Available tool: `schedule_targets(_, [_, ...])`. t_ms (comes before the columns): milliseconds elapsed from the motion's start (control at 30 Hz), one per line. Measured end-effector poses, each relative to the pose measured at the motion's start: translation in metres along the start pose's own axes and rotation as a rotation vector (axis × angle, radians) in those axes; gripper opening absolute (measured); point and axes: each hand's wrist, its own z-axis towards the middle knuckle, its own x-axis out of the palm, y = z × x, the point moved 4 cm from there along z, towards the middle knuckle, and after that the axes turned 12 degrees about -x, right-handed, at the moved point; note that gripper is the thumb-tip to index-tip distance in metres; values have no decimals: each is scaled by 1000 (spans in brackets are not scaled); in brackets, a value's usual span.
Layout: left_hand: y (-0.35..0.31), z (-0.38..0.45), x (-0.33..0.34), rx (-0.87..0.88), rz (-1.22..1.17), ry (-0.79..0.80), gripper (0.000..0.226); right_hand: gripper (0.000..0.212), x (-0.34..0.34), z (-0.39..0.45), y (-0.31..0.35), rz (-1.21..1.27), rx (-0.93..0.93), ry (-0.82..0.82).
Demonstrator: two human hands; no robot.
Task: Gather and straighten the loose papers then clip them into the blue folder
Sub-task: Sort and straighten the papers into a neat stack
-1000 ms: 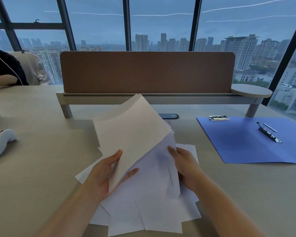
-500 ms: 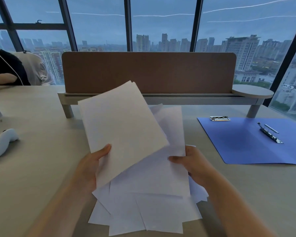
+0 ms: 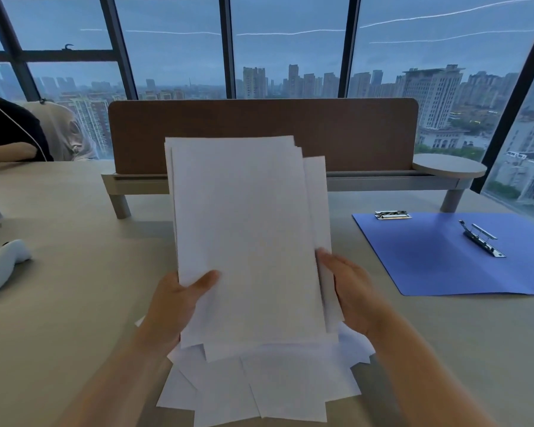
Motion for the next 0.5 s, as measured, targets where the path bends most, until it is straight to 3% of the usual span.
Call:
schedule_targets(100, [-14,-11,7,196,86,-93,13,17,7,-1,7,-62,-115,-24])
schedule_targets(233, [-41,-31,24,525,118,-142,70,10,13,-3,16,-74,-310,2])
schedule_targets(300, [-43,-34,29,569,86,-145,89,16,13,-3,18,-91,-340,39])
schedule_targets(367, [-41,-34,27,545,18,-109,94,26,10,-4,19,-107,-340,49])
schedule_targets(500, [-39,-29,18,552,-30,-87,78,37,4,-6,26,-106,-391,30])
